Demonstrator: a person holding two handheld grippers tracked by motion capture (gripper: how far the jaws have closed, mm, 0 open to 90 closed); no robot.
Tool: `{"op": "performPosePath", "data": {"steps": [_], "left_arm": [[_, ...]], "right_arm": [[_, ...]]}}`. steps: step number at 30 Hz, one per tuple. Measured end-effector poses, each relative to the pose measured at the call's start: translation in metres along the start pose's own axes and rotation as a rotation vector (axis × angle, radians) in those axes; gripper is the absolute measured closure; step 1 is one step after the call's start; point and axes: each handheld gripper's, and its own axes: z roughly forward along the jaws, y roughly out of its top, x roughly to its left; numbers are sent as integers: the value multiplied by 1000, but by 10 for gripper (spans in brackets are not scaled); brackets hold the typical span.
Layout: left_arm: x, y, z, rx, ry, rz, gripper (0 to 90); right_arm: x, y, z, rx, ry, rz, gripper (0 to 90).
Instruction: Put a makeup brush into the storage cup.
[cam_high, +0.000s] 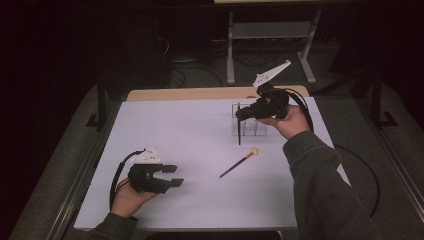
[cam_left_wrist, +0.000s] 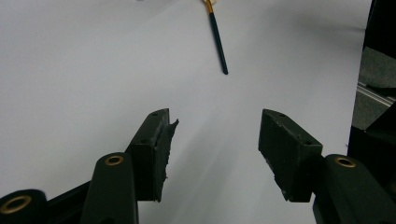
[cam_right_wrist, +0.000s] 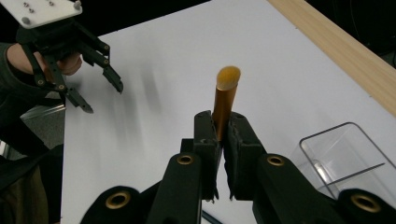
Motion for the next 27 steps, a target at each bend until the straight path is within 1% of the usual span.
{"op": "performPosePath", "data": {"steps": [1, 3, 4, 5, 8, 9, 12, 14, 16, 18, 20, 22, 23, 24, 25, 27], "left_arm": [[0, 0, -1, -3, 2, 1, 434], [0, 0, -1, -2, 4, 4, 429], [0, 0, -2, -2, 4, 6, 428], [0, 0, -2, 1, 1, 7, 427], [0, 0, -2, -9, 1, -7, 422], [1, 0, -3, -10, 0, -7, 418], [2, -1, -5, -24, -7, -25, 410], [4, -1, -6, -28, -9, -29, 402], [4, -1, -7, -34, -9, -35, 395], [5, -1, -8, -38, -7, -40, 388], [4, -1, -9, -44, 6, -31, 381], [4, 0, -10, -47, 11, -24, 367], [4, 0, -10, -47, 11, -24, 363], [4, -1, -11, -58, 14, -35, 362], [4, -1, -11, -61, 17, -35, 360], [5, -1, -12, -52, 16, -23, 356]], "right_arm": [[-1, 2, 0, 2, -4, 5, 829], [-5, 4, -1, 11, -18, -7, 829], [-6, 6, -1, 9, -18, 3, 829], [-7, 7, -1, 7, -22, 1, 829], [-11, 11, -1, 9, -30, 7, 829], [-14, 11, -1, 8, -38, -5, 829], [-18, 14, -1, 2, -46, 0, 829], [-19, 15, -1, 0, -52, 10, 829], [-21, 16, -2, 3, -55, 1, 829], [-25, 20, -3, 6, -66, 15, 829], [-29, 22, -5, -2, -78, 9, 829], [-30, 25, -7, -5, -85, 21, 829], [-32, 26, -7, -5, -95, 21, 829], [-34, 28, -7, -9, -97, 26, 829], [-35, 29, -7, -8, -101, 28, 829], [-38, 31, -6, -7, -107, 34, 829]]}}
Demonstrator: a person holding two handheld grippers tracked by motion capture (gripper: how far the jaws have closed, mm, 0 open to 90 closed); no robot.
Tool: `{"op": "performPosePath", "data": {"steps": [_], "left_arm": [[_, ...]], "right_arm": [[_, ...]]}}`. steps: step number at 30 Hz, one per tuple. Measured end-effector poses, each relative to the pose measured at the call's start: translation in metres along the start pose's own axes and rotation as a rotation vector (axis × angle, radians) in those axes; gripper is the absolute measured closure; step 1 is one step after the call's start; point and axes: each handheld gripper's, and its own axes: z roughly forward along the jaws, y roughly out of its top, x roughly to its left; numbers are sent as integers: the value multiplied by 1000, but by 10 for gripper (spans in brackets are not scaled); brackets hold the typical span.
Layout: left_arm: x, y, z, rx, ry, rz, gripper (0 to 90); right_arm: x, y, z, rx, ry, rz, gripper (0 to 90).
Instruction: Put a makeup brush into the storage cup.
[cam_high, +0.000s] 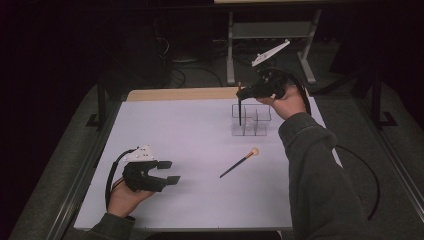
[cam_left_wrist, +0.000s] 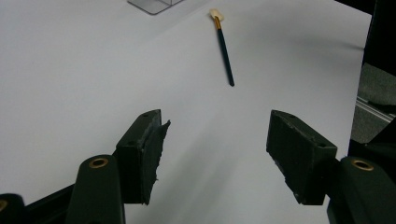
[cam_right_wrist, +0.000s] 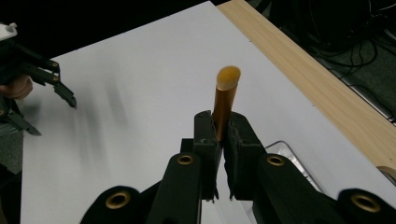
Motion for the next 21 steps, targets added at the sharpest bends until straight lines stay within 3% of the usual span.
{"op": "performPosePath", "data": {"steps": [14, 15, 21], "left_arm": [[1, 0, -2, -10, -3, -1, 345], [1, 0, -1, -14, -3, -1, 345], [2, -1, 0, -9, -11, -5, 337]], "right_arm": [[-12, 25, 5, 24, -47, 9, 829], [-14, 25, 6, 22, -54, -10, 829], [-19, 25, 11, 39, -73, 40, 829]]}}
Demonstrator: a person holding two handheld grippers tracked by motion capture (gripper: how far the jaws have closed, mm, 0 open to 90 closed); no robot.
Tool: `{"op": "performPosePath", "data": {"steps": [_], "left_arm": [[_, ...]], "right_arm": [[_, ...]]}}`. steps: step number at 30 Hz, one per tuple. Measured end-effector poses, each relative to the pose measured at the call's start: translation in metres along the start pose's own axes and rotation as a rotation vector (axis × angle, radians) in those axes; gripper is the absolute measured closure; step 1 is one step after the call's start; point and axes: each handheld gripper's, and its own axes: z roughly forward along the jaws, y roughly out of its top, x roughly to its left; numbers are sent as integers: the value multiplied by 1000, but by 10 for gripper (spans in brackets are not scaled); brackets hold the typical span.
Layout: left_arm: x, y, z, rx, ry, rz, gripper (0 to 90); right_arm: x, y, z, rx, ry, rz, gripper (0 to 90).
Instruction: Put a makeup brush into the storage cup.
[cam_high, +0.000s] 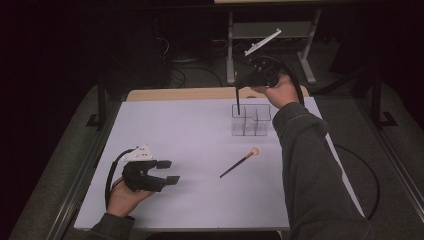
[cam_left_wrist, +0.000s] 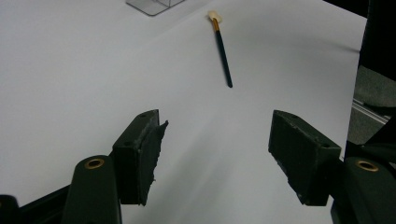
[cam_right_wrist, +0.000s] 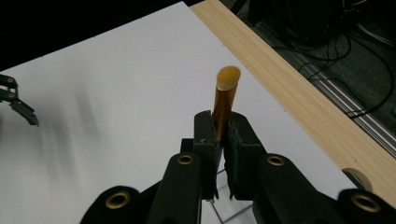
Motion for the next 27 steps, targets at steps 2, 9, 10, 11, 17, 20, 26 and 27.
{"op": "performPosePath", "data": {"steps": [2, 9, 10, 11, 17, 20, 26, 27], "left_arm": [[0, 0, 0, 4, 1, -4, 335], [1, -1, 0, 4, 11, 9, 336], [1, -1, 0, 6, 11, 9, 336], [1, -1, 0, 6, 11, 9, 336], [0, 0, -1, -1, 8, 2, 337], [0, -1, -1, 2, 8, 4, 337], [1, -1, -2, 0, 6, 1, 338], [1, -1, -2, -2, 4, -1, 338]], "right_arm": [[-2, 0, 2, 5, -7, 2, 829], [-6, -1, 4, 8, -28, 15, 829], [-7, -2, 5, 5, -28, 13, 829], [-7, -2, 6, 8, -34, 15, 829], [-8, -2, 8, 11, -41, 17, 829], [-10, -4, 9, 8, -43, 28, 829], [-12, -5, 7, -7, -42, 42, 829], [-12, -6, 7, -10, -43, 52, 829]]}}
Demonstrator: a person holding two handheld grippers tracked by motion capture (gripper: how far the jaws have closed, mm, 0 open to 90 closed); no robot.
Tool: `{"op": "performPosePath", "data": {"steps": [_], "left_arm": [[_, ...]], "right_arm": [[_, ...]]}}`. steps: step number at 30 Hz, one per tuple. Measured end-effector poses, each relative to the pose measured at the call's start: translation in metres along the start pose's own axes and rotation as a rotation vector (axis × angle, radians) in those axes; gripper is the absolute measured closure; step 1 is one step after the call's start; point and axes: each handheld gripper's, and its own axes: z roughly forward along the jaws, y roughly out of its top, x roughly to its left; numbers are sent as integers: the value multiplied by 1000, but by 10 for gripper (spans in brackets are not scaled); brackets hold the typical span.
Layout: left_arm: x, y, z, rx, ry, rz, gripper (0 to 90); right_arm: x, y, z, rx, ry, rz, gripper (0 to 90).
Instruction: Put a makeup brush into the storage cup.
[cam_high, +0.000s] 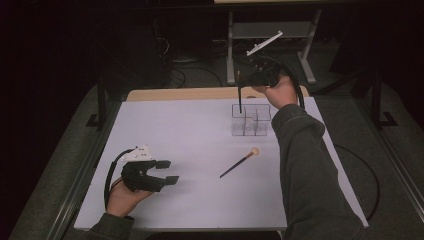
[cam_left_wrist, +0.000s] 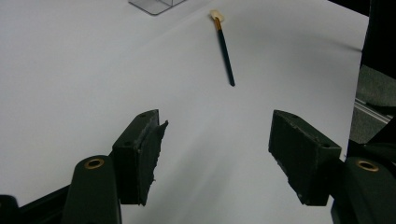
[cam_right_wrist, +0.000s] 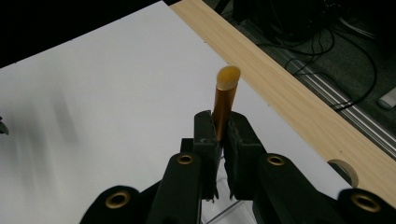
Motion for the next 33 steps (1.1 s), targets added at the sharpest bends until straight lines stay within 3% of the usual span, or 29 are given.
{"op": "performPosePath", "data": {"steps": [33], "left_arm": [[-1, 0, 1, -3, -3, -6, 328]], "right_arm": [[-7, -22, 15, -3, -21, 46, 829]]}}
